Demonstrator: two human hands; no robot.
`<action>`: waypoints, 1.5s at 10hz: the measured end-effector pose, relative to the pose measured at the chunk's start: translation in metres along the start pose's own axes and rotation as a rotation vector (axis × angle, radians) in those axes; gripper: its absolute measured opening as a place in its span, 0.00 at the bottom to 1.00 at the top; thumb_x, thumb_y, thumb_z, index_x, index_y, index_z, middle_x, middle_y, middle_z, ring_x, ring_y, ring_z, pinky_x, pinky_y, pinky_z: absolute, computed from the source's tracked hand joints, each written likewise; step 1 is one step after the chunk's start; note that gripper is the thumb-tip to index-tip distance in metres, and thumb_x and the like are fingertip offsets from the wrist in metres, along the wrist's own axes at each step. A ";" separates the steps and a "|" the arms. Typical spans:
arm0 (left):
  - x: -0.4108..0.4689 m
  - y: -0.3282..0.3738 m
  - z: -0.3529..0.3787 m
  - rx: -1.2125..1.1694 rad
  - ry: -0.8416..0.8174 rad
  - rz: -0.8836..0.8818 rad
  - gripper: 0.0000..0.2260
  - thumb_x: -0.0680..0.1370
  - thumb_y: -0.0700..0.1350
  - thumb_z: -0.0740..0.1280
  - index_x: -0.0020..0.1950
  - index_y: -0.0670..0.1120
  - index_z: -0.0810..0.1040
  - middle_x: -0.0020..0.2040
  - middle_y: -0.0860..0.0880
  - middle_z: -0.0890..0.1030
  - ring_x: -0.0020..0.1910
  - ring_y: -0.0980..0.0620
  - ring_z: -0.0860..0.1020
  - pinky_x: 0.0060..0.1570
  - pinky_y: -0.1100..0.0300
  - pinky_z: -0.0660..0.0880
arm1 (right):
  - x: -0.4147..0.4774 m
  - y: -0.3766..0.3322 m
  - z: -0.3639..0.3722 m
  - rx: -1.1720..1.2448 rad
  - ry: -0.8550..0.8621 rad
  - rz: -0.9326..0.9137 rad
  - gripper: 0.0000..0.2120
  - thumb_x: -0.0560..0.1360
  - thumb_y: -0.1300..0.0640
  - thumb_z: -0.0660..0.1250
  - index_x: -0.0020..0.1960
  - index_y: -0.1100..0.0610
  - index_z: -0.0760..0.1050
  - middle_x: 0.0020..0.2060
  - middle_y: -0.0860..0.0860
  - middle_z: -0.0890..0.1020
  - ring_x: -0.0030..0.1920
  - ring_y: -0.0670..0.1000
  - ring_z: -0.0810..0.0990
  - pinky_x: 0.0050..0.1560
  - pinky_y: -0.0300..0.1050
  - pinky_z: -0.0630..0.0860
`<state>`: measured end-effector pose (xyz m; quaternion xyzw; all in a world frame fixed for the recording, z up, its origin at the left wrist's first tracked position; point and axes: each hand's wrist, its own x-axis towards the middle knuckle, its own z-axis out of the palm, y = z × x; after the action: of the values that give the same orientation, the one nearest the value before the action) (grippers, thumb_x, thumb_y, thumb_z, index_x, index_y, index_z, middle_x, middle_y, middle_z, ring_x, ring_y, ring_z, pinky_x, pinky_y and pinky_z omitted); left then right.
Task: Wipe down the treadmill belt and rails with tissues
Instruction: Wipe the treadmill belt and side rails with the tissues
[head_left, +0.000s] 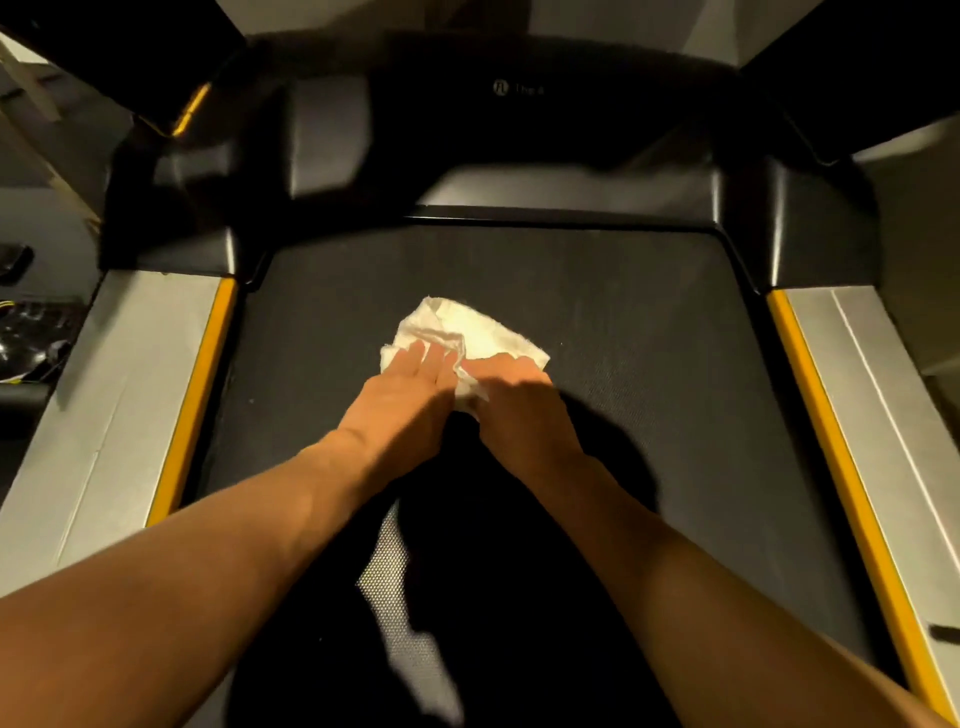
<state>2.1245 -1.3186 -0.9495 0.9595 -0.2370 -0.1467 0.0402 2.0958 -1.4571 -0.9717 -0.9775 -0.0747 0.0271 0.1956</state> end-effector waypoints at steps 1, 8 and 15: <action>-0.014 0.012 0.001 0.103 -0.017 0.129 0.27 0.75 0.49 0.46 0.71 0.46 0.69 0.67 0.45 0.72 0.65 0.45 0.72 0.50 0.55 0.75 | -0.018 0.016 -0.008 -0.002 -0.033 0.050 0.14 0.74 0.57 0.67 0.59 0.51 0.76 0.51 0.53 0.82 0.51 0.55 0.80 0.52 0.50 0.77; 0.062 0.092 -0.004 0.009 0.059 0.136 0.15 0.79 0.45 0.61 0.66 0.45 0.72 0.62 0.43 0.74 0.59 0.42 0.73 0.51 0.54 0.70 | -0.014 0.078 -0.044 -0.096 -0.006 0.472 0.15 0.78 0.56 0.62 0.63 0.60 0.74 0.59 0.59 0.77 0.58 0.60 0.76 0.58 0.51 0.74; 0.049 0.163 0.022 -0.003 -0.020 0.419 0.29 0.80 0.47 0.57 0.78 0.44 0.49 0.77 0.45 0.57 0.75 0.44 0.56 0.66 0.50 0.66 | -0.115 0.133 -0.067 0.275 0.320 0.330 0.16 0.77 0.64 0.63 0.63 0.54 0.75 0.59 0.51 0.81 0.59 0.51 0.79 0.61 0.41 0.74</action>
<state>2.0867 -1.4857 -0.9598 0.8876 -0.4316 -0.1452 0.0691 2.0054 -1.6214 -0.9586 -0.9324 0.1222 -0.0864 0.3289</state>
